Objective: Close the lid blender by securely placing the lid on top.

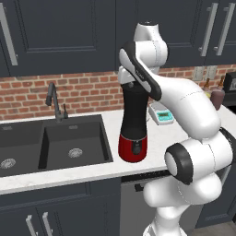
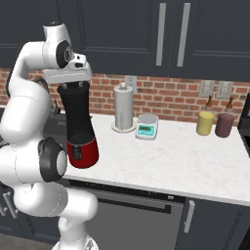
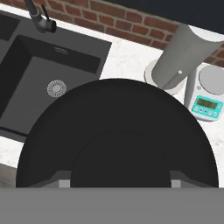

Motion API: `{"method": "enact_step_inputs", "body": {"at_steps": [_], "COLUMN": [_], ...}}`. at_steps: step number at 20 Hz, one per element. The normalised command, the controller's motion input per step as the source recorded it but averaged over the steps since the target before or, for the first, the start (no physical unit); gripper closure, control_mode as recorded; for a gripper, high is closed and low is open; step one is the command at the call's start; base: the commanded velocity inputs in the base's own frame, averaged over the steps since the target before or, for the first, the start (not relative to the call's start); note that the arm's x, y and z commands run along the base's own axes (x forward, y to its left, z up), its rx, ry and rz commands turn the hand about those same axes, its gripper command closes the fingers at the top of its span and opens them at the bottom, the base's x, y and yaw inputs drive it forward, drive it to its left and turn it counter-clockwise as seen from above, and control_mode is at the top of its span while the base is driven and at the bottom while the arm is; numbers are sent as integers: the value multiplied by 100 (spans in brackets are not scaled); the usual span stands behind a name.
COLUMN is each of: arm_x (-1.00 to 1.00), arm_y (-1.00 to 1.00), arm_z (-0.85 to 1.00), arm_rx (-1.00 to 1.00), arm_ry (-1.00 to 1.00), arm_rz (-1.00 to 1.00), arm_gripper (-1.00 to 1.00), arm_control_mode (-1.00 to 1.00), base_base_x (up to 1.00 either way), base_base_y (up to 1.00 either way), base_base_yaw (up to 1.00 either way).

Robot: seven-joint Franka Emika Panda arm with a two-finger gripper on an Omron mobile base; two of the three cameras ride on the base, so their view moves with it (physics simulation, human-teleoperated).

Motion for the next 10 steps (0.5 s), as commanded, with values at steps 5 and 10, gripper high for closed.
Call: {"method": "enact_step_inputs", "body": {"at_steps": [5, 10], "arm_x": [0, 0], "arm_y": [0, 0], "arm_z": [-47, -35], "arm_rx": [0, 0], "arm_ry": [-1, -6], "arm_rz": [8, 7], "arm_gripper": [100, -100], "arm_control_mode": [-100, -100], "base_base_x": [0, 0], "base_base_y": [0, 0], "base_base_yaw": [0, 0]}}
